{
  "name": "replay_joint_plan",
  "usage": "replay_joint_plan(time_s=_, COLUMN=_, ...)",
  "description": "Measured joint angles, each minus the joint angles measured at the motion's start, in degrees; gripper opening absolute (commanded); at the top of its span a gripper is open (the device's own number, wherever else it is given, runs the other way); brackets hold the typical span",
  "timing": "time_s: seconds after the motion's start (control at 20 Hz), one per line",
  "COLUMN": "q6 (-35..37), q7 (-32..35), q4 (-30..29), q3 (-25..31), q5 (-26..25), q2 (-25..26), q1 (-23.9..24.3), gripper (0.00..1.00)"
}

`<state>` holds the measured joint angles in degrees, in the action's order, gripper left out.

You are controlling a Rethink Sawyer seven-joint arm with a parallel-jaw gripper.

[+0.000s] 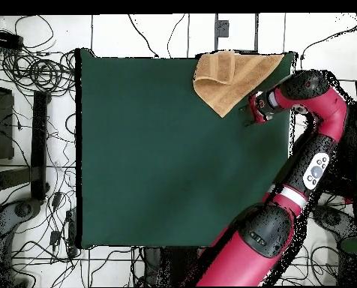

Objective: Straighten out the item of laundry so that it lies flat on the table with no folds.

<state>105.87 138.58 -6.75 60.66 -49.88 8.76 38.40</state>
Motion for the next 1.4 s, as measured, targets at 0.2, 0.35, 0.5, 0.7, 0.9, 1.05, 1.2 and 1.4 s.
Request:
replay_joint_plan(time_s=0.2, q6=-4.84, q7=-3.86, q4=-0.08, q3=1.78, q5=-1.39, q2=-0.65, q1=-0.02, gripper=1.0)
replay_joint_plan(time_s=0.35, q6=-8.86, q7=-6.24, q4=-0.42, q3=2.92, q5=-1.79, q2=-1.29, q1=-0.02, gripper=1.0)
replay_joint_plan(time_s=0.5, q6=-11.41, q7=-6.68, q4=-0.51, q3=3.41, q5=-1.91, q2=-1.73, q1=-0.02, gripper=1.0)
replay_joint_plan(time_s=0.7, q6=-20.91, q7=-6.68, q4=-0.51, q3=4.28, q5=-2.05, q2=-2.8, q1=-0.01, gripper=1.0)
replay_joint_plan(time_s=0.9, q6=-26.76, q7=-6.68, q4=-0.5, q3=4.95, q5=-2.11, q2=-3.36, q1=-0.02, gripper=1.0)
replay_joint_plan(time_s=1.05, q6=-32.92, q7=-6.68, q4=-0.5, q3=6.19, q5=-2.21, q2=-3.47, q1=0.06, gripper=1.0)
replay_joint_plan(time_s=1.2, q6=-35.51, q7=-6.68, q4=-0.5, q3=7.26, q5=-2.3, q2=-3.48, q1=0.09, gripper=1.0)
replay_joint_plan(time_s=1.4, q6=-36.64, q7=-6.68, q4=-0.51, q3=8.17, q5=-2.12, q2=-3.4, q1=0.19, gripper=1.0)
